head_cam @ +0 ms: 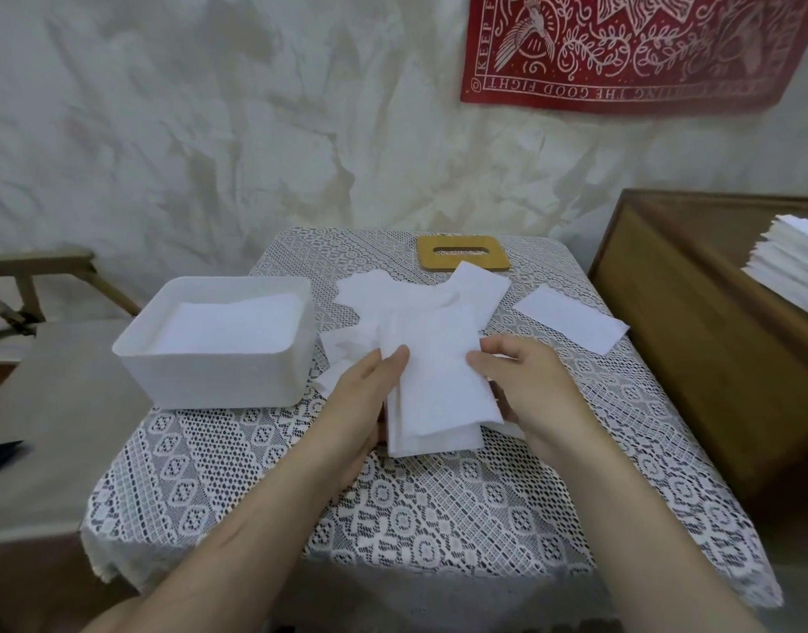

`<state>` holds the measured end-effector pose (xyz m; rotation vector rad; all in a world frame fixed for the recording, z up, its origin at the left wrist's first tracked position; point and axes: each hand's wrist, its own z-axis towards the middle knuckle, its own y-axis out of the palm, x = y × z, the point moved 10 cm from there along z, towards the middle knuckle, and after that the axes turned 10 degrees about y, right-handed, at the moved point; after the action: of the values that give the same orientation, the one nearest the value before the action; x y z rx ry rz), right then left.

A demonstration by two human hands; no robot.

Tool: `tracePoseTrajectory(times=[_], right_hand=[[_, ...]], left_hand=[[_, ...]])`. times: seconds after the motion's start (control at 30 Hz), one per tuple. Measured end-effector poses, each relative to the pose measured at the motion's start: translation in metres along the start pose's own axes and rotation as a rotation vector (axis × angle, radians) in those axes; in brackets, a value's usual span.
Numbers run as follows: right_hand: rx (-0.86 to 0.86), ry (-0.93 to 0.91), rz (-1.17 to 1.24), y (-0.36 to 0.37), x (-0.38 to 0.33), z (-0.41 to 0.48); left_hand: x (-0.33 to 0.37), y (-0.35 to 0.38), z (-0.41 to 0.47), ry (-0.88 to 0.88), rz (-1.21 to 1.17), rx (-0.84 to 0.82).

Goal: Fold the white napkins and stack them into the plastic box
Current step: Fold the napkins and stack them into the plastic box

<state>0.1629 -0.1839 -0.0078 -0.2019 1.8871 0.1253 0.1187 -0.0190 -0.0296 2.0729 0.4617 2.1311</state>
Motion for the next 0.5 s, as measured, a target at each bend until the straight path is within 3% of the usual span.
tracePoseTrajectory(times=[0.17, 0.4, 0.5], right_hand=[[-0.036, -0.007, 0.013, 0.008, 0.0, -0.002], [0.134, -0.127, -0.23, -0.002, -0.006, 0.005], [0.093, -0.05, -0.222, -0.003, 0.002, 0.008]], left_hand=[[-0.001, 0.001, 0.001, 0.007, 0.017, -0.03], [-0.003, -0.008, 0.002, 0.02, 0.066, 0.027], [-0.001, -0.01, 0.004, 0.031, 0.061, 0.037]])
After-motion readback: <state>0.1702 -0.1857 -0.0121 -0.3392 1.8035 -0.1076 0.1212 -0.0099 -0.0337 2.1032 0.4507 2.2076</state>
